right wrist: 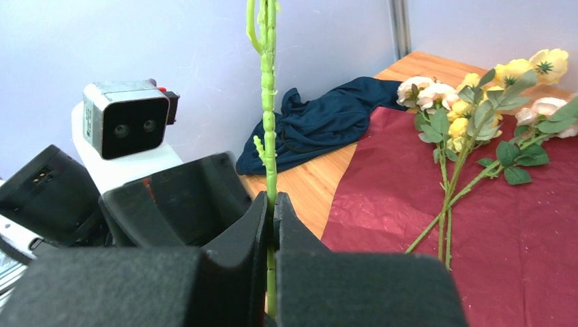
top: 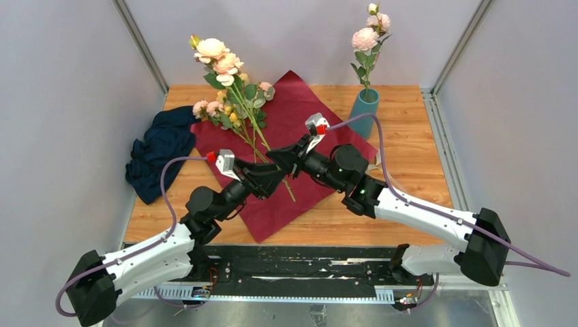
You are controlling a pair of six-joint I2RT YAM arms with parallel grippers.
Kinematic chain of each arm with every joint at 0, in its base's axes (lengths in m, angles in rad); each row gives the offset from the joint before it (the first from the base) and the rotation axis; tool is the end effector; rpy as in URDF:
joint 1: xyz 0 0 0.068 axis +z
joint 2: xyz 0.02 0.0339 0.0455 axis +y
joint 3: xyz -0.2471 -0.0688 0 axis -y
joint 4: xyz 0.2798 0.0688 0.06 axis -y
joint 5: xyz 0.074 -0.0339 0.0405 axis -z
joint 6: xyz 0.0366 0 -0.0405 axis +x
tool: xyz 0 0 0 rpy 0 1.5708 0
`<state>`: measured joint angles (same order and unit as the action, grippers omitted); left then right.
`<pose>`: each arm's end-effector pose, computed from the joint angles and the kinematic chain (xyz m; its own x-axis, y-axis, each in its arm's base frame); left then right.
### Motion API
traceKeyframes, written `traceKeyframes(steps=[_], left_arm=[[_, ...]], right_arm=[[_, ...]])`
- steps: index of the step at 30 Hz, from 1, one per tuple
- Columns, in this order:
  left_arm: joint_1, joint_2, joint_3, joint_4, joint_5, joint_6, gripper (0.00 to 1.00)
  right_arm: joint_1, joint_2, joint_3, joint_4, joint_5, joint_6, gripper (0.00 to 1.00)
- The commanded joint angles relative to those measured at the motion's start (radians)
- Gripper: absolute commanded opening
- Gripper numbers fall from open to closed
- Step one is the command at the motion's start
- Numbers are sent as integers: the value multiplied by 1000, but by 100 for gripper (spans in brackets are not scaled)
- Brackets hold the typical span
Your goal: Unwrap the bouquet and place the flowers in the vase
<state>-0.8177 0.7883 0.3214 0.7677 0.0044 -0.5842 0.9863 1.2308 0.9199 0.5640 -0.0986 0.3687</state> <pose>0.1560 -0.1667 0.2491 -0.2349 -0.5558 -0.7974 0.7227 0.4487 -0.5257 0.1787 0.2766 0.3456 -0.1892 0.3641 -0.9120 -0.8730 0.3628 0.3259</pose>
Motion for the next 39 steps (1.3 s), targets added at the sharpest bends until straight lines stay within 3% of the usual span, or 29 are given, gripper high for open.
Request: traceKeyframes(steps=[1, 3, 4, 7, 12, 17, 25, 39], left_arm=[[-9, -4, 13, 86, 18, 13, 29], [-9, -8, 16, 84, 28, 16, 2], [-9, -9, 17, 84, 38, 20, 0], [-9, -16, 56, -15, 62, 56, 0], [-9, -23, 204, -409, 70, 235, 0], [-21, -30, 265, -606, 54, 339, 0], [-129, -42, 283, -719, -1, 439, 0], [-158, -115, 341, -893, -275, 453, 0]], right_arm=[[43, -32, -14, -14, 46, -45, 0], [47, -36, -14, -18, 51, -49, 0], [48, -37, -13, -19, 51, -52, 0], [49, -40, -14, -24, 56, -58, 0], [49, -52, 6, -73, 84, -100, 0], [49, -43, 54, -134, 130, -156, 2], [47, 5, 120, -173, 160, -201, 26], [45, -51, 178, -288, 168, -246, 28]])
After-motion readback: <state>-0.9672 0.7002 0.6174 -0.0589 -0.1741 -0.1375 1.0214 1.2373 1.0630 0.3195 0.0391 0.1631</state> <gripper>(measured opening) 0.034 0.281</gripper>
